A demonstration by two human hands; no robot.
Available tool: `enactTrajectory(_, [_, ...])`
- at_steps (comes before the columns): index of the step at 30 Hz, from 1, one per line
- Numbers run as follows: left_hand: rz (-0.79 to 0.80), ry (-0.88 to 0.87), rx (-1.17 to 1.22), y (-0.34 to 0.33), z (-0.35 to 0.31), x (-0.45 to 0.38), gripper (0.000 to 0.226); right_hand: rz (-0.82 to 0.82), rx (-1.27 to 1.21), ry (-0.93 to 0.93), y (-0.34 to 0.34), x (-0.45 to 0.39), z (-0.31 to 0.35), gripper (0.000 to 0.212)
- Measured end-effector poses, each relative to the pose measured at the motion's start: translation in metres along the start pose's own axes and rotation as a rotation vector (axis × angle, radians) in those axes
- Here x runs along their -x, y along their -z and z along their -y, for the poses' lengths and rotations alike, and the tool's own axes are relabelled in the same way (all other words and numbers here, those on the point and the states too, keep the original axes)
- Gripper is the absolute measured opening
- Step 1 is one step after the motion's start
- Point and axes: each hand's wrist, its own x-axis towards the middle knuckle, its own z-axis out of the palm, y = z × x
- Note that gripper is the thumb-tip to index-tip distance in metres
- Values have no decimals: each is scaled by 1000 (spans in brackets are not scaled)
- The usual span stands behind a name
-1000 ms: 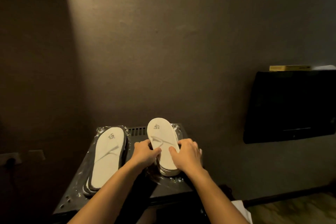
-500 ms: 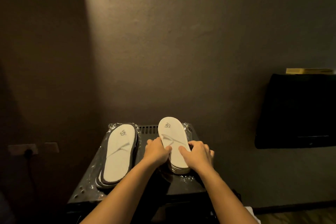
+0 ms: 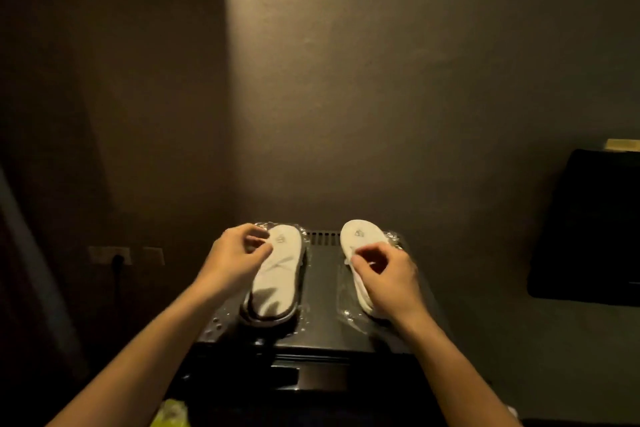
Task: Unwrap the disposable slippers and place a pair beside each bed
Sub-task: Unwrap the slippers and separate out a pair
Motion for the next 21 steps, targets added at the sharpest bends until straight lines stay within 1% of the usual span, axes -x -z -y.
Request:
enactTrajectory(2, [24,105,-111,21,22,6,15,176,-36,-42,-31,5,9,10])
enactTrajectory(4, [112,209,-166,24,41,11,22,305,34,-100,-56,8,16,23])
enactTrajectory(6, [155,257,-192,20,54,16,24,374,124,-135,-75,14,23,36])
enactTrajectory(8, [171,280,-191,13,59,20,20,420,197,-168,-88,18,27,45])
enactTrajectory(10, [201,298,-183,7,62,20,19,446,263,-197,-96,18,29,45])
enactTrajectory(11, [215,310,-175,5,62,19,22,450,287,-214,-99,18,30,43])
enactTrajectory(13, [246,346,-102,3,63,16,30,451,319,-232,-100,18,34,39])
enactTrajectory(16, [289,412,65,3,62,14,32,415,294,-251,-101,23,36,37])
enactTrajectory(19, [355,472,298,4,58,16,31,376,150,-302,-101,27,29,36])
enactTrajectory(21, [370,473,474,6,50,18,30,376,19,-315,-99,28,29,37])
